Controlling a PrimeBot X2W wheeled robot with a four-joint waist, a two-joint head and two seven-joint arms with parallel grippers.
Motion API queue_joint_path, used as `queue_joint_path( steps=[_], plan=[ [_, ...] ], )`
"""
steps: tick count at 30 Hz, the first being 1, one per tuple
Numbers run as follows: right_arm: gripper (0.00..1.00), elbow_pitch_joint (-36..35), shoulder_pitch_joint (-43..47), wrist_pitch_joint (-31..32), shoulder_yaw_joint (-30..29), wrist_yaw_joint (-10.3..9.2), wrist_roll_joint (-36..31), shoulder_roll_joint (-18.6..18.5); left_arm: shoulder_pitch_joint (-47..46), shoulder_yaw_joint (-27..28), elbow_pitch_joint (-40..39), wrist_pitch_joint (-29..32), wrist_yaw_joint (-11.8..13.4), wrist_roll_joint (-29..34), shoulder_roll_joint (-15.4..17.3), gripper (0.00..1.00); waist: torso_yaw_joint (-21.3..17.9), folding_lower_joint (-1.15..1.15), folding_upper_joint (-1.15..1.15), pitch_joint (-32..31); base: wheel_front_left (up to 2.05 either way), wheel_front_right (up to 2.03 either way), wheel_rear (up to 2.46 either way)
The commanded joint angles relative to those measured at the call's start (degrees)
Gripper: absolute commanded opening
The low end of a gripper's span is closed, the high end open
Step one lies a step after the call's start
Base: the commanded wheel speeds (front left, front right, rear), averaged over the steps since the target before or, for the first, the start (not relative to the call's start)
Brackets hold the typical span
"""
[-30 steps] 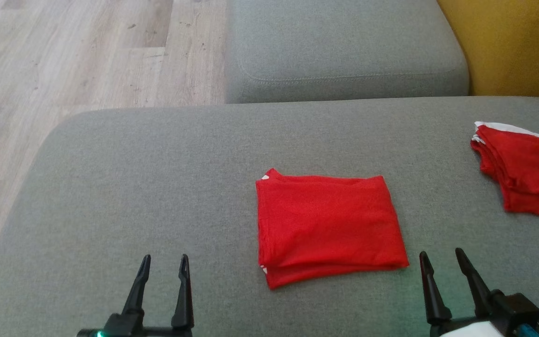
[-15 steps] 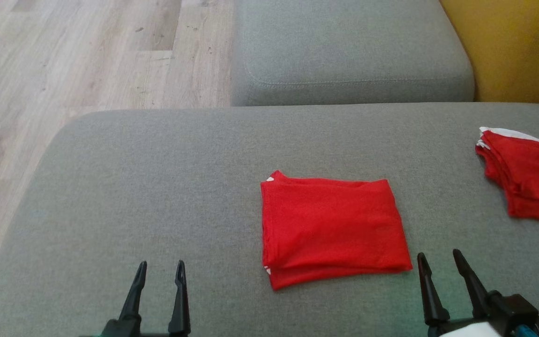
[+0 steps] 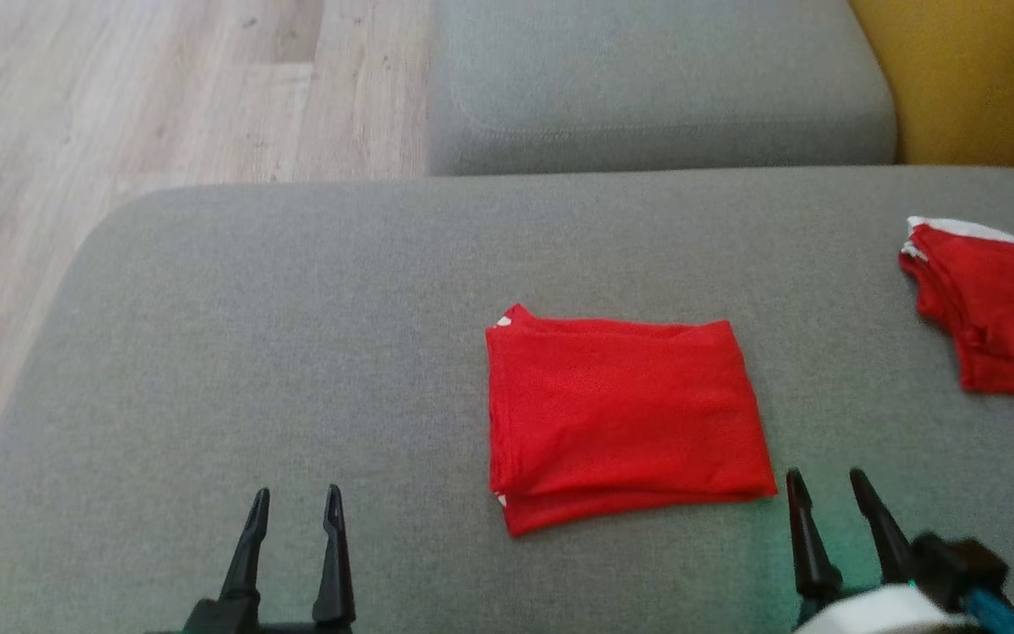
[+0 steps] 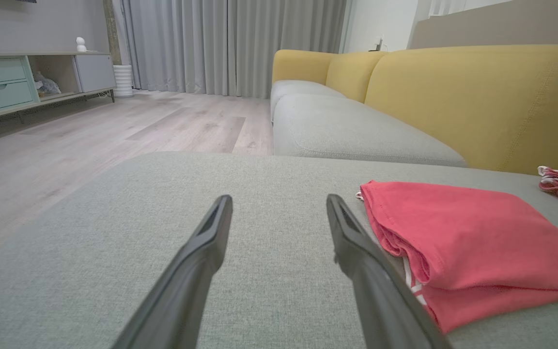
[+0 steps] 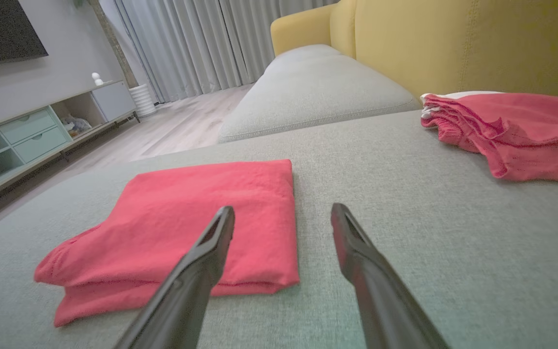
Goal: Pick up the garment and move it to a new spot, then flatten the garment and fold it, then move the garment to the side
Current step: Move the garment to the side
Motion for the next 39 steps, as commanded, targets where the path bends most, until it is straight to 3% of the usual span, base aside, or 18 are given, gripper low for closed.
queue_joint_path(
  steps=[1,5,9,16,17,18,19,20,23,28,39],
  plan=[
    [1.0,0.1,-5.7,-0.77,1.28,-0.04,0.34,-0.34,-1.84,1.57,-2.23,-0.55,0.41,-0.28,-0.42,1.0,0.15,0.0,0.0,1.27,0.0,0.0,0.0],
    [1.0,8.1,-12.35,-0.28,0.37,-0.04,1.32,-0.6,-2.95,0.57,-2.16,-0.55,0.46,-0.34,-0.42,1.0,0.95,0.0,0.0,4.24,0.0,0.0,0.0],
    [1.0,15.52,-21.42,4.9,-0.09,-0.04,3.4,-1.76,-4.94,-0.12,-2.08,-0.55,0.59,-0.44,-0.42,1.0,1.96,0.0,0.0,7.93,0.0,0.0,0.0],
    [1.0,23.49,-26.9,9.55,0.45,-0.04,5.35,-2.47,-6.94,-0.63,-1.76,-0.55,0.72,-0.42,-0.42,1.0,3.5,0.0,0.0,10.69,0.0,0.0,0.0],
    [0.84,24.72,-27.37,10.03,0.83,-0.04,5.9,-2.41,-7.2,-0.63,-1.7,-0.55,0.7,-0.35,-0.42,1.0,3.77,0.0,0.0,10.95,0.0,0.0,0.0],
    [0.42,25.81,-27.74,10.4,1.3,-0.04,6.5,-2.33,-7.42,-0.62,-1.63,-0.55,0.66,-0.26,-0.42,1.0,4.04,0.0,0.0,11.2,0.0,0.0,0.0],
    [0.17,26.41,-28.05,10.45,2.1,-0.04,6.99,-2.25,-7.66,-0.55,-1.62,-0.55,0.66,-0.2,-0.42,1.0,4.27,0.0,0.0,11.51,0.0,0.0,0.0],
    [0.0,26.62,-28.31,10.13,2.75,-0.04,7.73,-2.18,-7.89,-0.41,-1.68,-0.55,0.7,-0.15,-0.42,1.0,4.4,0.0,0.0,11.81,0.0,0.0,0.0],
    [0.0,26.24,-29.29,7.63,3.89,-0.04,8.77,-3.08,-8.27,0.15,-2.09,-0.55,0.77,-0.05,-0.42,1.0,4.26,0.0,0.0,12.54,0.0,0.0,0.0],
    [0.0,25.07,-33.14,5.04,4.55,-0.04,6.87,-7.83,-8.61,0.72,-2.82,-0.55,0.87,0.16,-0.42,1.0,3.04,0.0,0.0,14.3,0.0,0.0,0.0],
    [0.0,19.43,-45.07,8.06,-1.19,-0.04,2.75,-23.86,-13.28,-0.71,-4.9,-0.55,1.03,0.51,-0.42,1.0,0.59,0.0,0.0,21.94,0.0,0.0,0.0]
  ],
)
